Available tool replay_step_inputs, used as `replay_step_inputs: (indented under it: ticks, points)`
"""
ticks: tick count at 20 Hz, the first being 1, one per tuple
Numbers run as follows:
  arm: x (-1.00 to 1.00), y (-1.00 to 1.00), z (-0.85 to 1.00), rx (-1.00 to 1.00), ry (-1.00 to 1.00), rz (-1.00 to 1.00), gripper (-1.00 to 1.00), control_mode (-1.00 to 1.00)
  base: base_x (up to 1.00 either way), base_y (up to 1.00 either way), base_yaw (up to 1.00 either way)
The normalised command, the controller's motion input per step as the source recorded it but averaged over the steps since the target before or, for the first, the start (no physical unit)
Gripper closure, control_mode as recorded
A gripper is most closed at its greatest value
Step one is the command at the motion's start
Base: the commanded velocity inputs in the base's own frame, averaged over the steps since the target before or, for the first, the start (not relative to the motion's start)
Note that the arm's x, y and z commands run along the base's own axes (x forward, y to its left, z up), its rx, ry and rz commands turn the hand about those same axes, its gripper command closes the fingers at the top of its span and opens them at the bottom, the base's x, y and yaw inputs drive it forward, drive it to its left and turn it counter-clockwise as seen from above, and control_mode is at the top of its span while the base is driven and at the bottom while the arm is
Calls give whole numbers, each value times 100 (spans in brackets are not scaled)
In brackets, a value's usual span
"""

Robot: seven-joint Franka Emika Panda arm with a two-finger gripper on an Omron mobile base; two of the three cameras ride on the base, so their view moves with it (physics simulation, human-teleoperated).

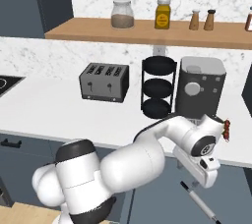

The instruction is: Pick the rolling pin from the drawer and place it on the counter.

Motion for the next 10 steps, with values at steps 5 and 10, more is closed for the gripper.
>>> replay_step_inputs:
  ticks: [5, 10]
  points:
    - [19, -43, -6, 0, 0, 7, -100, -100, 0, 0, 0]
    - [20, -22, -3, 0, 0, 5, -100, -100, 0, 0, 0]
